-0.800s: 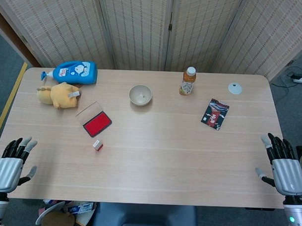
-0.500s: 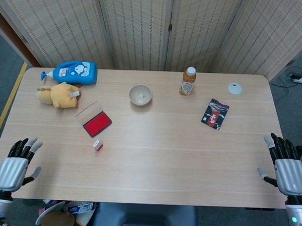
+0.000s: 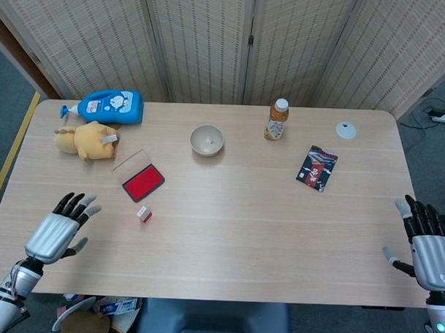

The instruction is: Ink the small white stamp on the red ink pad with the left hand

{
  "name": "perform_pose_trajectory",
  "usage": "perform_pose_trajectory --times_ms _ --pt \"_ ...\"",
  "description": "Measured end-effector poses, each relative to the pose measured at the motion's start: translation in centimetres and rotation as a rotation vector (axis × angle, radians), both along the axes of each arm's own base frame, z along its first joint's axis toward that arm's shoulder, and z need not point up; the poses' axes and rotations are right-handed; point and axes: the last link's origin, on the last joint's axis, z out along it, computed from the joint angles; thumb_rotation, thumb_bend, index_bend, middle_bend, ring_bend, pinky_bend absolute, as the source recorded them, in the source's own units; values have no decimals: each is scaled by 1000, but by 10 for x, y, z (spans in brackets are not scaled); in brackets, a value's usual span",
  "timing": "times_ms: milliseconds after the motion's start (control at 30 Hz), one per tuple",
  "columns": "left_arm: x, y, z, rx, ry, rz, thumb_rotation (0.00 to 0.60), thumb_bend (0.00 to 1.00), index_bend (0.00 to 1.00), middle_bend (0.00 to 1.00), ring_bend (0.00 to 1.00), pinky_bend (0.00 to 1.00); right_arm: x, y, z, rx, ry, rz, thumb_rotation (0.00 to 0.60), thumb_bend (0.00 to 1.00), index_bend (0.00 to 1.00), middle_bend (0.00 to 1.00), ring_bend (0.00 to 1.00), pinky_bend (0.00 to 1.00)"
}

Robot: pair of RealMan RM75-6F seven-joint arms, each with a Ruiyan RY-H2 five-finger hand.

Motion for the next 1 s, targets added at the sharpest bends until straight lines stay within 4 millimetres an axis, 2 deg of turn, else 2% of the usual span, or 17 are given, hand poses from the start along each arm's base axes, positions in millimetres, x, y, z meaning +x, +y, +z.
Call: perform_pose_trajectory --times_ms 133,267,500,667,800,1000 --pt "11 16 -14 -84 47 -28 600 328 169 1 0 0 4 5 -4 18 2 37 600 212 0 0 0 0" --pt "28 38 -25 -141 71 -63 600 328 169 25 0 16 2 2 -6 31 -1 31 600 212 0 0 0 0" --pt "59 72 -38 -195 55 -112 600 328 184 124 0 62 -4 -7 -1 34 -23 -5 600 212 0 0 0 0" --pt "67 88 -47 -218 47 -107 600 328 182 198 16 63 -5 -8 3 26 -34 -4 600 212 0 0 0 0" --pt "71 100 -53 -239 37 -94 600 328 180 200 20 65 -6 -9 5 17 -41 -4 600 212 0 0 0 0" --pt "73 108 -61 -269 52 -90 600 328 175 188 17 65 -6 -7 7 20 -48 2 600 212 0 0 0 0"
